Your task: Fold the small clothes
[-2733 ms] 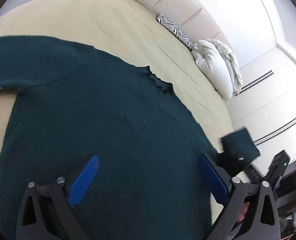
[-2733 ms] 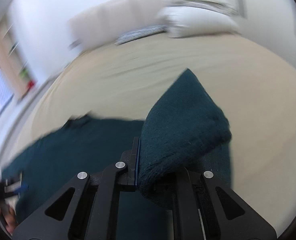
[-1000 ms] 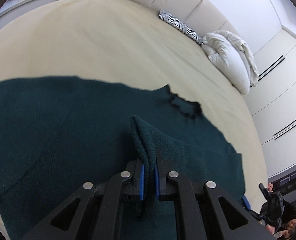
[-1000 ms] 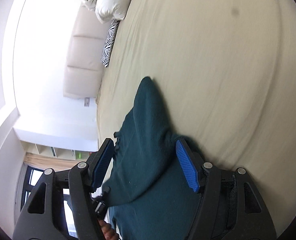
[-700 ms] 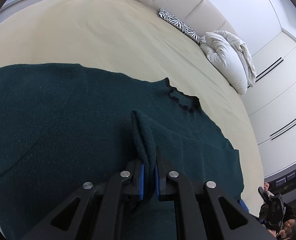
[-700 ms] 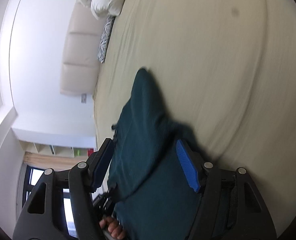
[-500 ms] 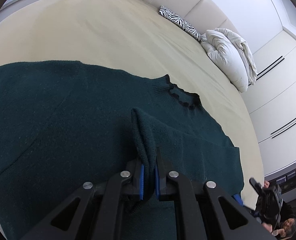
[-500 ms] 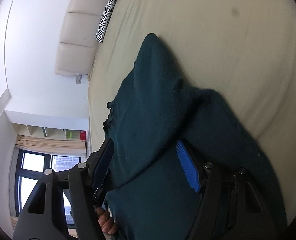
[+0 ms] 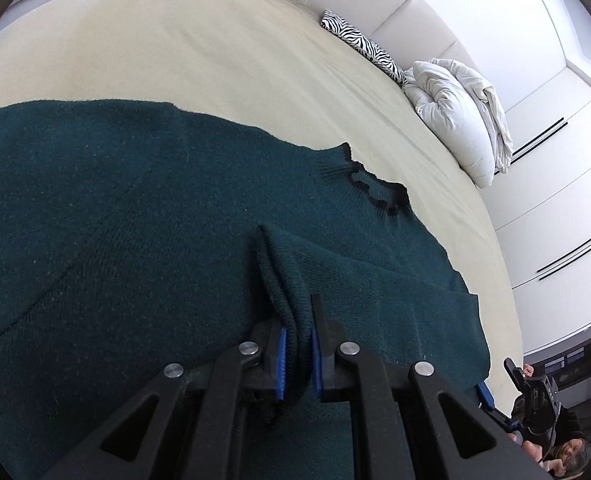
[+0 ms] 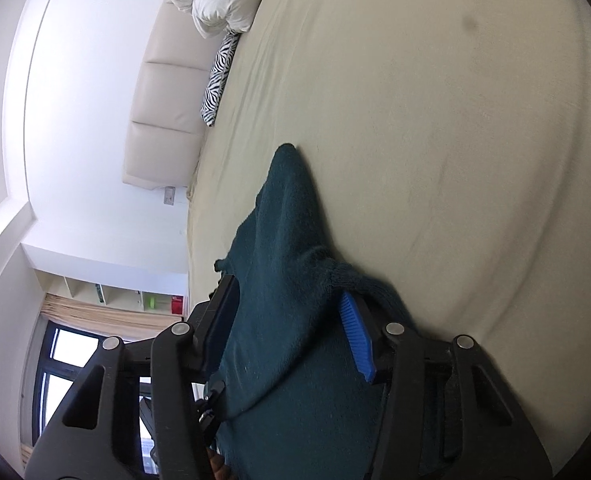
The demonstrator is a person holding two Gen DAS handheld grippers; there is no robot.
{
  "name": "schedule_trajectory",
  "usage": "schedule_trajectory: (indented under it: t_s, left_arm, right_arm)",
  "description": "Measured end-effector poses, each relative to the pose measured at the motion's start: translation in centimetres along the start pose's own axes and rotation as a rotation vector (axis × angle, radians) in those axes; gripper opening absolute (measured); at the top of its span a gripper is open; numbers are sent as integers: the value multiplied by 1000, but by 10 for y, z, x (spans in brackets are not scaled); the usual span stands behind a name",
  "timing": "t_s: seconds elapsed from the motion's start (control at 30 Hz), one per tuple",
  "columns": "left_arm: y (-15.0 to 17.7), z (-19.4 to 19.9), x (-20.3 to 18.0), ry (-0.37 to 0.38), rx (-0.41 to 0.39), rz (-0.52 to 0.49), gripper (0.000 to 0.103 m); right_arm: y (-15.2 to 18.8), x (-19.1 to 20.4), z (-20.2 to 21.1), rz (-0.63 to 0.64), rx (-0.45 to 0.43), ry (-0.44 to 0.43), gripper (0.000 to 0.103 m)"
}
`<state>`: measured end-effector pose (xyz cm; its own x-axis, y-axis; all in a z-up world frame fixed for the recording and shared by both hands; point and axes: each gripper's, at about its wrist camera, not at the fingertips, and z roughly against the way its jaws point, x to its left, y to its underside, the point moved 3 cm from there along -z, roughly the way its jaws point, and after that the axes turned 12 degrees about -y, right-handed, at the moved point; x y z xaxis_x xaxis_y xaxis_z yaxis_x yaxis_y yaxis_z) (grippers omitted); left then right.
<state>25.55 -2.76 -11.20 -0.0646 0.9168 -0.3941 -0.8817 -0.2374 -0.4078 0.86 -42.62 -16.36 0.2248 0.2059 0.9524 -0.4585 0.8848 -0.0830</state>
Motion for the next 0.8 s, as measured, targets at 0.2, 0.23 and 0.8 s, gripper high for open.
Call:
schedule_trajectory:
  t_s: [0.2, 0.23, 0.8]
  left_arm:
    - [0, -3, 1, 2, -15, -12, 13]
    - [1, -4, 0, -2, -18, -18, 14]
    - [5, -14, 14, 98, -46, -1, 15]
  right_arm:
    - [-6, 39, 16, 85, 15, 5, 54]
    - [-10, 45, 9, 96, 33, -3, 55]
    - [-71, 54, -81, 153, 131, 3, 64]
